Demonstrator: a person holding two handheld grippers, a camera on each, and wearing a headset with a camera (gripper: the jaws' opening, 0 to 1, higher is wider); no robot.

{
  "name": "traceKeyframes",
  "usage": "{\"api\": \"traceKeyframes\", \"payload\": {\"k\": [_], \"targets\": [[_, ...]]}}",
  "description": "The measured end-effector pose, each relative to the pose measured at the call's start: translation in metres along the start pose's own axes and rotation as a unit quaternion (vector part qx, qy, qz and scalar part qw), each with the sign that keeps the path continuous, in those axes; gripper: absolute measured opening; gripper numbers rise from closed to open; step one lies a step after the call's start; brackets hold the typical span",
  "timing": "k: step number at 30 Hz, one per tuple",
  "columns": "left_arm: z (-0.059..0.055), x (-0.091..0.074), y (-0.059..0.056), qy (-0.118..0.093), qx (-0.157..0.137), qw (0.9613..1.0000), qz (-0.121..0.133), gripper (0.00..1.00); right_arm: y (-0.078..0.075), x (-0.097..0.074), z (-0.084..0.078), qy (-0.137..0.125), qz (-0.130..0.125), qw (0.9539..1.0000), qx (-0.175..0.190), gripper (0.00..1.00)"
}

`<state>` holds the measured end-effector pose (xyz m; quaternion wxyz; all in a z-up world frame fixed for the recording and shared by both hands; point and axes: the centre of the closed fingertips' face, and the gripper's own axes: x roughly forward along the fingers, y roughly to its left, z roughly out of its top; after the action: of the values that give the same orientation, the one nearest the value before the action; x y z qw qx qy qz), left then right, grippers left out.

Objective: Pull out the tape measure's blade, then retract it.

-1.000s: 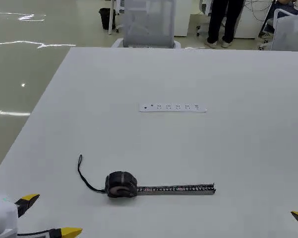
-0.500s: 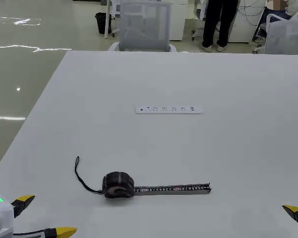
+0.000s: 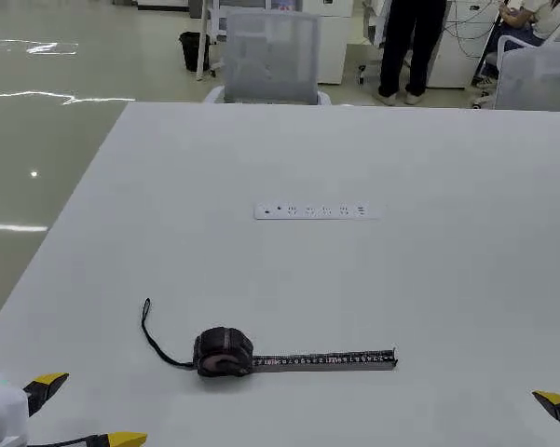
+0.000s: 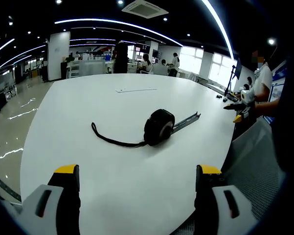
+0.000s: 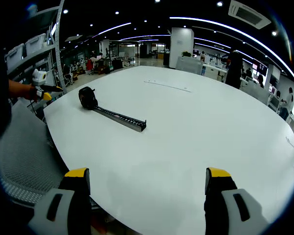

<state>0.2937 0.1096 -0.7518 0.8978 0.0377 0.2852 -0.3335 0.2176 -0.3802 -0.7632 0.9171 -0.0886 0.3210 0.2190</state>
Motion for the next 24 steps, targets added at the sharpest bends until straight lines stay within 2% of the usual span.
{"api": "traceKeyframes", "payload": {"k": [3,8,10,14,18,21,24], "targets": [[0.002,0.0,0.003,-0.001,-0.006,0.9999,0.008,0.99,0.0,-0.001,0.0,0.001,0.0,1.0,0.001,1.0],[0.013,0.004,0.004,-0.011,-0.021,0.9993,0.029,0.99,0.001,0.001,0.001,0.0,0.002,1.0,0.0,1.0],[0.015,0.007,-0.004,-0.002,-0.023,0.9993,0.031,0.99,0.002,0.003,0.003,-0.004,0.001,1.0,-0.008,1.0],[0.021,0.014,-0.015,-0.004,-0.015,0.9995,0.028,0.99,0.003,0.006,0.006,-0.005,0.007,0.9999,-0.012,1.0],[0.024,0.02,-0.022,-0.003,-0.005,0.9997,0.022,0.99,0.002,0.006,0.012,-0.014,0.011,0.9997,-0.015,0.99],[0.028,0.024,-0.022,-0.01,0.0,0.9998,0.019,0.99,0.002,0.007,0.015,-0.017,0.014,0.9996,-0.018,0.98],[0.032,0.028,-0.025,-0.012,-0.012,0.9997,0.02,0.99,0.003,0.008,0.017,-0.017,0.018,0.9994,-0.023,0.98]]}}
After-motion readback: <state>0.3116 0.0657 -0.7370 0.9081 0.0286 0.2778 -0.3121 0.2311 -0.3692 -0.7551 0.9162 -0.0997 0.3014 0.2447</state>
